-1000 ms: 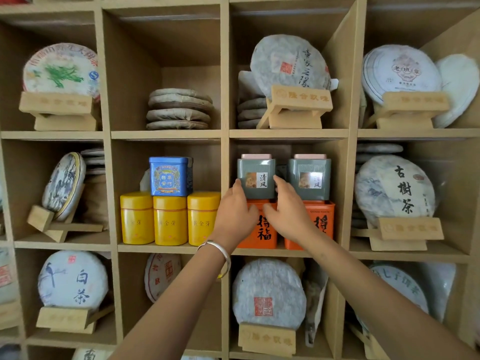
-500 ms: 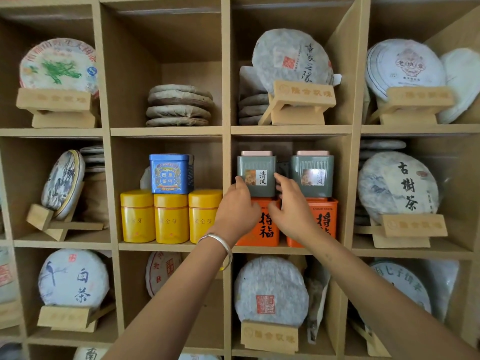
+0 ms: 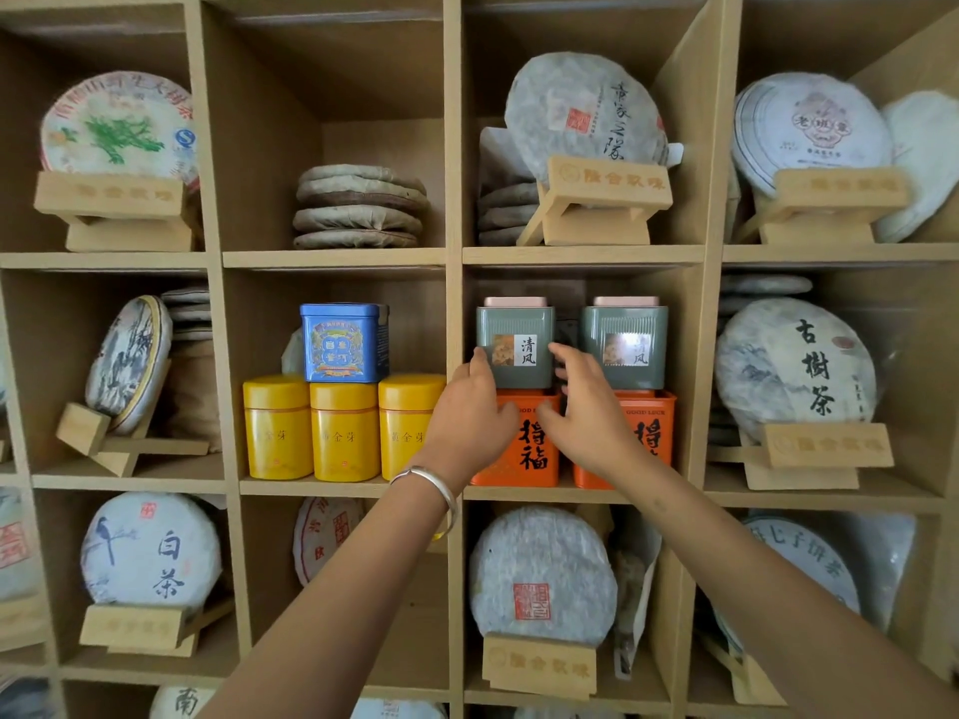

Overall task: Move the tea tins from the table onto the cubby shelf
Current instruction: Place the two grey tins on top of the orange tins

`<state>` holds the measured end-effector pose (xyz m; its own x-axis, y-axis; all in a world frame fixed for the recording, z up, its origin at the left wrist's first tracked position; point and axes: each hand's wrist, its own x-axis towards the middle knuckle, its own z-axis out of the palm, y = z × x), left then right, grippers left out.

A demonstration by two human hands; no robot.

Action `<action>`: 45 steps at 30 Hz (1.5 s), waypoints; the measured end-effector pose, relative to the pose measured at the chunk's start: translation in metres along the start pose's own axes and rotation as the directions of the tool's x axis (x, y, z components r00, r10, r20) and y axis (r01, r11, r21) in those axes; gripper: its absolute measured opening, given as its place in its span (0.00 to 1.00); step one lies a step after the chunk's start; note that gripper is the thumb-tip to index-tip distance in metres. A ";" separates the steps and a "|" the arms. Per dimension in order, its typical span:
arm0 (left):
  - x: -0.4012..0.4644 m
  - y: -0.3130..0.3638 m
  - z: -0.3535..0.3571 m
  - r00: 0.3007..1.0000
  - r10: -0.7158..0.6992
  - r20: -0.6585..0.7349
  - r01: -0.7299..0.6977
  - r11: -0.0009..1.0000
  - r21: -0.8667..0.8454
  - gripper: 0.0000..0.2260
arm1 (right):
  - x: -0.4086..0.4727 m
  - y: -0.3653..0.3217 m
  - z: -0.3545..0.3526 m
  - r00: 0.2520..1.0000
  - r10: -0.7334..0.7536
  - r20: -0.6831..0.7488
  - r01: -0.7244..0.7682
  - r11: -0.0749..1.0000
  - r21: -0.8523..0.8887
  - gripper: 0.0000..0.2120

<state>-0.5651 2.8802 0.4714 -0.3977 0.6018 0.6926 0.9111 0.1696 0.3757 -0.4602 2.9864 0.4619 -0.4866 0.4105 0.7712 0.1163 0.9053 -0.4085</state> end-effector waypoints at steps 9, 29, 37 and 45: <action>-0.007 -0.003 -0.007 0.997 0.049 -0.058 -0.047 0.998 0.036 0.30 | -0.005 -0.002 -0.004 1.000 -0.004 0.005 0.004 1.000 -0.018 0.33; -0.089 0.001 0.023 0.957 0.254 0.140 -0.252 0.967 -0.028 0.19 | -0.087 0.007 -0.044 0.998 -0.048 0.042 0.057 0.958 -0.282 0.21; -0.100 0.049 0.051 0.883 0.430 0.189 -0.396 0.898 -0.192 0.17 | -0.145 -0.002 -0.098 0.993 0.116 -0.032 -0.116 0.852 -0.511 0.19; -0.180 0.182 0.103 0.680 0.680 0.274 -0.472 0.691 -0.547 0.17 | -0.312 -0.055 -0.230 0.856 0.417 -0.306 -0.482 0.431 -0.763 0.22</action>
<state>-0.3162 2.8832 0.3523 0.3795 0.7382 0.5577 0.7582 -0.5936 0.2698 -0.1156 2.8336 0.3557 -0.1034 0.7622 0.6390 0.9451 0.2755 -0.1758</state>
